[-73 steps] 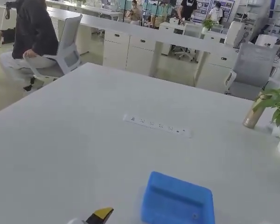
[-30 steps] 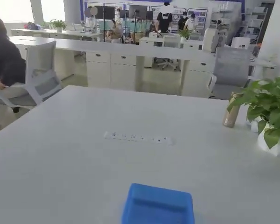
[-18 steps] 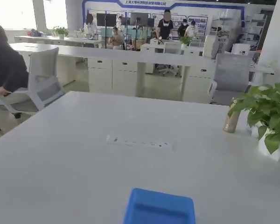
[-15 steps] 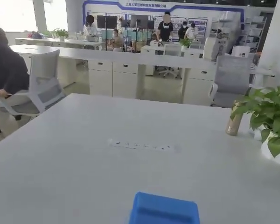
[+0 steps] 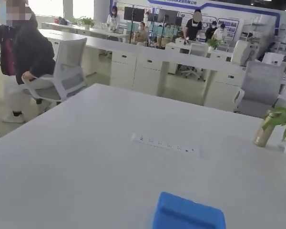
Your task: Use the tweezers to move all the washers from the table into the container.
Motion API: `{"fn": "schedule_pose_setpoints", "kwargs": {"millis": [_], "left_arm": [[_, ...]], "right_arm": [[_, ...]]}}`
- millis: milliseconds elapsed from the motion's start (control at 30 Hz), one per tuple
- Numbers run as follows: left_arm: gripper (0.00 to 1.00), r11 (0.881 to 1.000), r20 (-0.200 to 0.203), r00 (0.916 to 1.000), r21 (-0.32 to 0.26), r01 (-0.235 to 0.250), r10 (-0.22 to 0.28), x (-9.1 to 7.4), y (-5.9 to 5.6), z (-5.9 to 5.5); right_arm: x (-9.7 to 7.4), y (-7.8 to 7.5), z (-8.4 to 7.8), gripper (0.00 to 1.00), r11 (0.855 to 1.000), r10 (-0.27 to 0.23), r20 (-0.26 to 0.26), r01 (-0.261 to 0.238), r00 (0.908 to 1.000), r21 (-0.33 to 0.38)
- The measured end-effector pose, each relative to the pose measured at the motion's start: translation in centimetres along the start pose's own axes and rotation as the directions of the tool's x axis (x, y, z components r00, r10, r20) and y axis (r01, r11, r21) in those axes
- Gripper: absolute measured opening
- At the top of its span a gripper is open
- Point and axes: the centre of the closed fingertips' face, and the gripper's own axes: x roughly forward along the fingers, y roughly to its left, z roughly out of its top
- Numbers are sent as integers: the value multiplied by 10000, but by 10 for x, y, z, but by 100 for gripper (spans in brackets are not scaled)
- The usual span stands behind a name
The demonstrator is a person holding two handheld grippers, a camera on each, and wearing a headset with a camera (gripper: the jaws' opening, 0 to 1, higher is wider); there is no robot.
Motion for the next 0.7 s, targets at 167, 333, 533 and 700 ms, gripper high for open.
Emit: {"fn": "schedule_pose_setpoints", "kwargs": {"millis": [167, 333, 533, 700], "left_arm": [[78, 10000, 96, 10000, 49, -27, 27, 1, 1, 2], [78, 9999, -28, 10000, 85, 92, -92, 2, -2, -1], [77, 9999, -76, 9999, 132, 79, -78, 2, -2, -2], [77, 9999, -129, 9999, 95, 76, -75, 2, -1, -3]], "right_arm": [[-12, -18, 29, 3, 9981, -355, 753, 316, 9965, 522], [-23, -31, 59, 3, 9938, -637, 1464, 493, 9872, 1000], [-18, -44, 80, 3, 9964, -682, 1583, 593, 9850, 601], [-4, -55, 95, 3, 9983, -580, 1452, 576, 9877, 66]]}}
